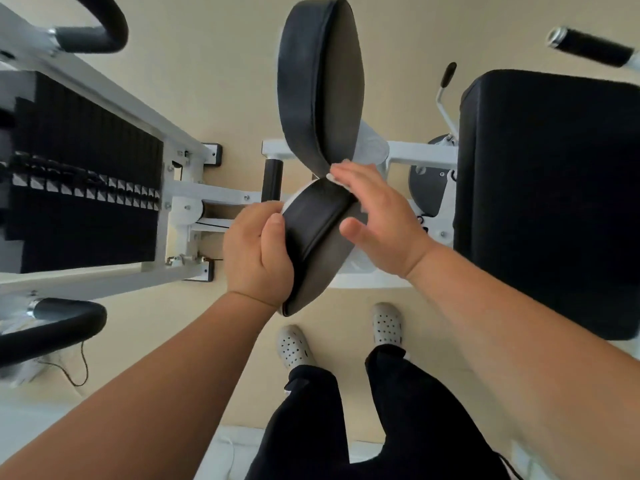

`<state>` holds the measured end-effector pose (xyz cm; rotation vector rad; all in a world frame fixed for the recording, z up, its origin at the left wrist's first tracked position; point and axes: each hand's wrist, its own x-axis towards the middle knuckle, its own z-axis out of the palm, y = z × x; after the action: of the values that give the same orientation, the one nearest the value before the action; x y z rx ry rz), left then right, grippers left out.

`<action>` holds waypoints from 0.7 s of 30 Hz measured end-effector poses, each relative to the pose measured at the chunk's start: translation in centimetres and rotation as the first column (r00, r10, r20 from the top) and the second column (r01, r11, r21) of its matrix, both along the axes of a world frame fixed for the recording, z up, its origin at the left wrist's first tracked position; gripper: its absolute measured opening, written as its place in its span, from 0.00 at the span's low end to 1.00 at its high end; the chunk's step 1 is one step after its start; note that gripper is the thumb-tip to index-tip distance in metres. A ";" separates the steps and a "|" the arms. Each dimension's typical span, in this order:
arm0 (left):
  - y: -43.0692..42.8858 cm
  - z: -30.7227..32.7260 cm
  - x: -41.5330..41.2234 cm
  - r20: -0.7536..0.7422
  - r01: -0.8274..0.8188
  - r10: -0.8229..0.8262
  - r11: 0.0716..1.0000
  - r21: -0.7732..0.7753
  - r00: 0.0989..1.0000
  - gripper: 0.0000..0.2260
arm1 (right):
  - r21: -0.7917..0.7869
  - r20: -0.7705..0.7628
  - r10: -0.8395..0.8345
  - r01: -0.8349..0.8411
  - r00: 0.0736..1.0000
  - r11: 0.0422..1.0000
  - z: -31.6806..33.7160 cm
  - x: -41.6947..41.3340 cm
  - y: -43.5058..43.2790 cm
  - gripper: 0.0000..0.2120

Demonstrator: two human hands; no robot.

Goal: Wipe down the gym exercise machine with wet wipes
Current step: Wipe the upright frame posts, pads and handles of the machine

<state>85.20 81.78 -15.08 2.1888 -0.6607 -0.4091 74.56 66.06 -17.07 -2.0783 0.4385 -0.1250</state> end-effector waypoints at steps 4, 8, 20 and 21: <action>0.5 0.0 -0.2 -0.114 -0.125 0.114 0.988 -0.092 0.987 0.23 | -0.260 0.026 0.220 -0.206 0.975 0.943 1.8 -0.2 3.3 0.59; 1.8 0.4 -0.5 -0.346 -0.224 0.188 0.972 -0.065 0.919 0.22 | -0.317 -0.040 0.269 -0.268 0.962 0.910 2.0 -0.3 2.9 0.57; 9.3 4.1 -0.7 -0.689 -0.043 0.078 0.997 0.067 0.721 0.16 | -0.534 -0.312 0.311 -0.437 0.898 0.724 4.1 -0.2 7.1 0.56; 9.9 4.1 -0.8 -0.672 -0.050 0.083 0.996 0.068 0.736 0.18 | -0.512 -0.318 0.266 -0.401 0.910 0.760 4.1 -0.3 7.7 0.57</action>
<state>84.41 91.63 -11.01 1.8904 -0.1591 -1.1238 74.30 73.78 -12.98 -2.7503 0.1539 0.2337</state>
